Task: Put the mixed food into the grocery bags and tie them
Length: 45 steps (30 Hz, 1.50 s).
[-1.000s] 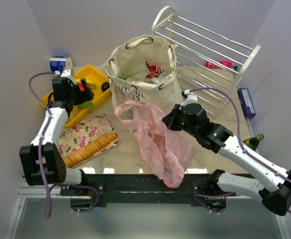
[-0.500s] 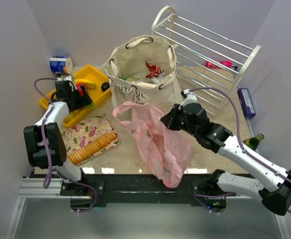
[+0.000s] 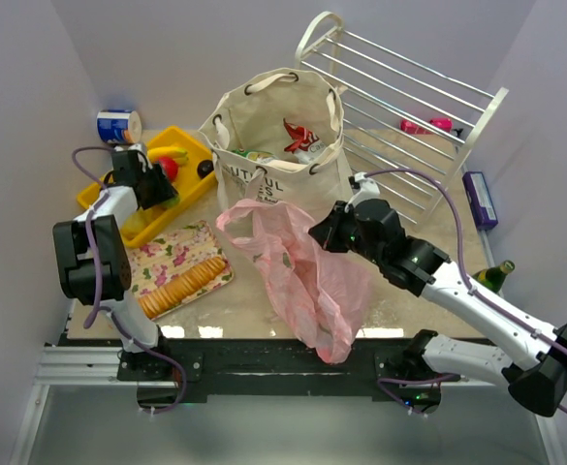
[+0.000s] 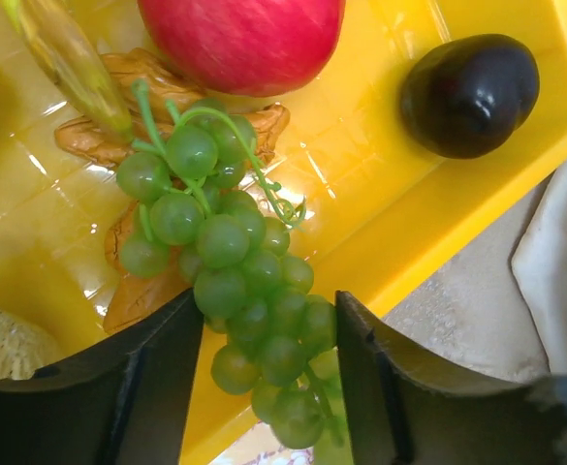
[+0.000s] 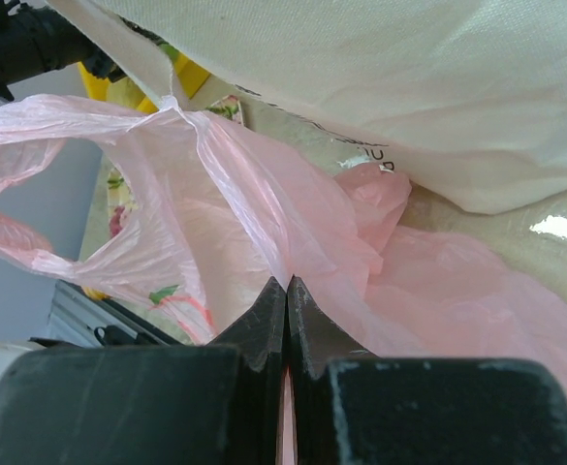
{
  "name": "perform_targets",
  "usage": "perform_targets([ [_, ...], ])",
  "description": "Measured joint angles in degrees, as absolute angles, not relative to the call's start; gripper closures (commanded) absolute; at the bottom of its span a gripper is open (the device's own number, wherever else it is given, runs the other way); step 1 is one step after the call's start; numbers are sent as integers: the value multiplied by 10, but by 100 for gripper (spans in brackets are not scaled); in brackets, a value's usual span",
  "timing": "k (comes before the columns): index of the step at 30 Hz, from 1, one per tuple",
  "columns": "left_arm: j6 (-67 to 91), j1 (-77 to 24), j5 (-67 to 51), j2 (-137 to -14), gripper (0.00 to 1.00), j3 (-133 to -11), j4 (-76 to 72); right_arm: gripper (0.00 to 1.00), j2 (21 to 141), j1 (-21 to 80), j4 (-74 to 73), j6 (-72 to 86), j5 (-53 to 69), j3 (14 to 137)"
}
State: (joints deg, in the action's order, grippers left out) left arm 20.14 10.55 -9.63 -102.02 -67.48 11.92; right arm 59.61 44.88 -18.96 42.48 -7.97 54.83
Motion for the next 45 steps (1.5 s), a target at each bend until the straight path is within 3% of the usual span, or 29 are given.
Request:
perform_targets([
  [6, 203, 108, -100, -1022, 83, -675, 106, 100, 606, 449, -184, 427, -76, 548],
  [12, 199, 111, -100, -1020, 99, -674, 109, 100, 608, 449, -180, 429, -65, 548],
  [21, 199, 111, -112, -947, 100, -648, 128, 100, 607, 449, -180, 430, -65, 548],
  [35, 199, 90, -164, -702, 100, -693, 190, 100, 596, 449, -180, 430, -74, 549],
  [39, 187, 10, -138, -662, 100, -770, 209, 100, 596, 449, -181, 430, -80, 553],
  [45, 182, -217, -95, -630, 100, -827, 209, 100, 598, 449, -182, 429, -80, 562],
])
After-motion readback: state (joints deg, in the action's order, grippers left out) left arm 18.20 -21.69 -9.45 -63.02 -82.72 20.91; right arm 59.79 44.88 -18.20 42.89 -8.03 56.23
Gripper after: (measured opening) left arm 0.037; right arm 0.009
